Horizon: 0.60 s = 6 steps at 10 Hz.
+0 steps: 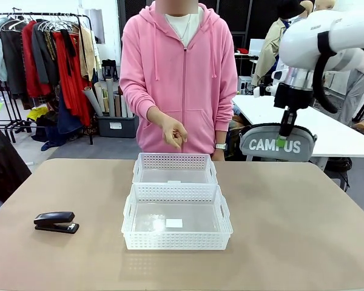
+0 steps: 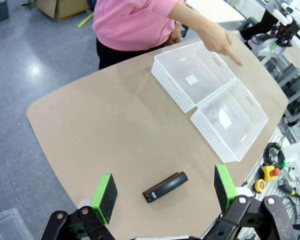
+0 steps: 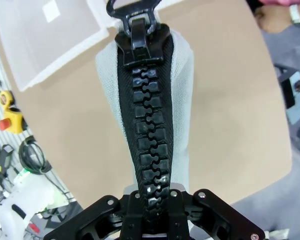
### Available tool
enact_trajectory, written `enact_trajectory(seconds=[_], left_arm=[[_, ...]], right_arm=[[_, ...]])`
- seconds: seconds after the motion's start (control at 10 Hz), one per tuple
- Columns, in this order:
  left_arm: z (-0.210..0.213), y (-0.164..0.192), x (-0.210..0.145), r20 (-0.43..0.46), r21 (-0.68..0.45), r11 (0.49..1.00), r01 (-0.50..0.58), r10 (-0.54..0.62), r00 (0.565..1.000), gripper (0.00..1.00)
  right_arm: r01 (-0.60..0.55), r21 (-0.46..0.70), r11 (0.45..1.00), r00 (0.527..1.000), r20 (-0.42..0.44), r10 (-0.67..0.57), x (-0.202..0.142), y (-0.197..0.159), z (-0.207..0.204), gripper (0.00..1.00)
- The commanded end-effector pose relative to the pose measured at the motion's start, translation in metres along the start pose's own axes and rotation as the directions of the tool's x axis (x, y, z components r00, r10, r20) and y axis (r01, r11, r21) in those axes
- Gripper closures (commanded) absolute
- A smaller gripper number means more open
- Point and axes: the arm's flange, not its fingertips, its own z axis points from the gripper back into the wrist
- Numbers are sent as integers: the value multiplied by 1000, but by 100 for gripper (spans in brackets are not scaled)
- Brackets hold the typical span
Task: Distribute items into two baskets.
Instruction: Move the picked Pencil pouch towards the Organizing basket indicated by the person, stopping as directed.
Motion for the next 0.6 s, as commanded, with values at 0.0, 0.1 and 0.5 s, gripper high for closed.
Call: enact_trajectory(seconds=[0.0, 0.1, 0.5], left_arm=[[1, 0, 1, 11, -3, 1000, 2, -2, 1000, 0], [1, 0, 1, 11, -3, 1000, 2, -2, 1000, 0], [1, 0, 1, 11, -3, 1000, 2, -2, 1000, 0]], right_arm=[[27, -45, 999, 999, -34, -28, 20, -10, 0, 100], [23, -55, 998, 999, -30, -25, 28, -11, -4, 100], [100, -71, 992, 995, -2, -100, 53, 2, -23, 100]])
